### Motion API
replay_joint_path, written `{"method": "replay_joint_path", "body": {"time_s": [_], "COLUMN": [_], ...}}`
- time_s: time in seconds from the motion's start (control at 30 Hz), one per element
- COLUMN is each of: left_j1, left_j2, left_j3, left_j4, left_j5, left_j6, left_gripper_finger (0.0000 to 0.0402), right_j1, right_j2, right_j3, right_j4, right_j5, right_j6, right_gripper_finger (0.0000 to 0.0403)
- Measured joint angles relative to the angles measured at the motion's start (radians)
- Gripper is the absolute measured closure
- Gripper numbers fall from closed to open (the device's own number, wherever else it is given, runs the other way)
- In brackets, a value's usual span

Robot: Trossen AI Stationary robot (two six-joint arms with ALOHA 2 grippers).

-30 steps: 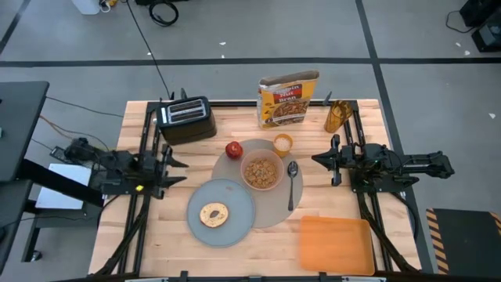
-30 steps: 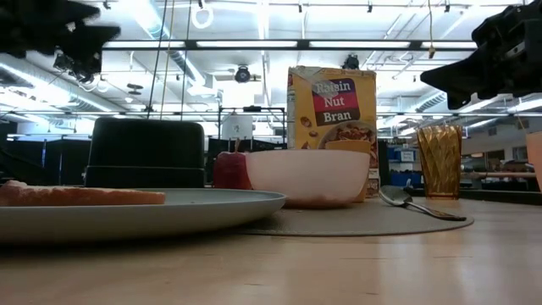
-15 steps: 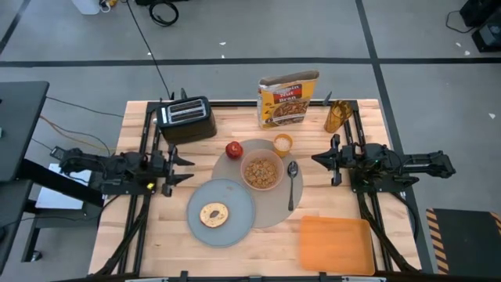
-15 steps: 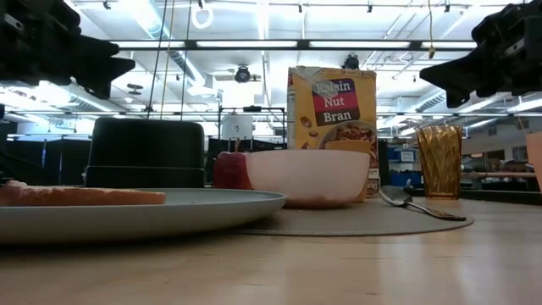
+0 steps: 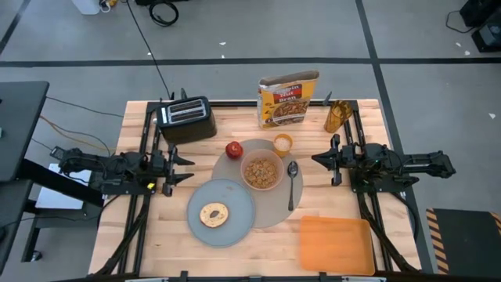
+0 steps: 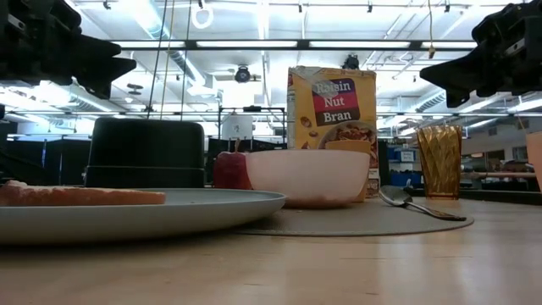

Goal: Arrange a breakfast setting
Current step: Return to Home Position

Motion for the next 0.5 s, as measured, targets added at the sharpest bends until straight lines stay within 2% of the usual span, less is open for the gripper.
{"method": "replay_joint_path", "body": {"time_s": [0.5], "left_j1": [-0.014], "left_j2": [0.002], "left_j3": [0.000], "left_j4": [0.005], "left_j5": [0.001], "left_j6": [0.000], "left_gripper_finger": [0.0205], "right_j1": [0.000], "right_j2": [0.000], "right_j3": [0.000], "right_j4": [0.000], "right_j5": [0.000], "right_j6": [0.000], "right_gripper_finger": [0.0380]}}
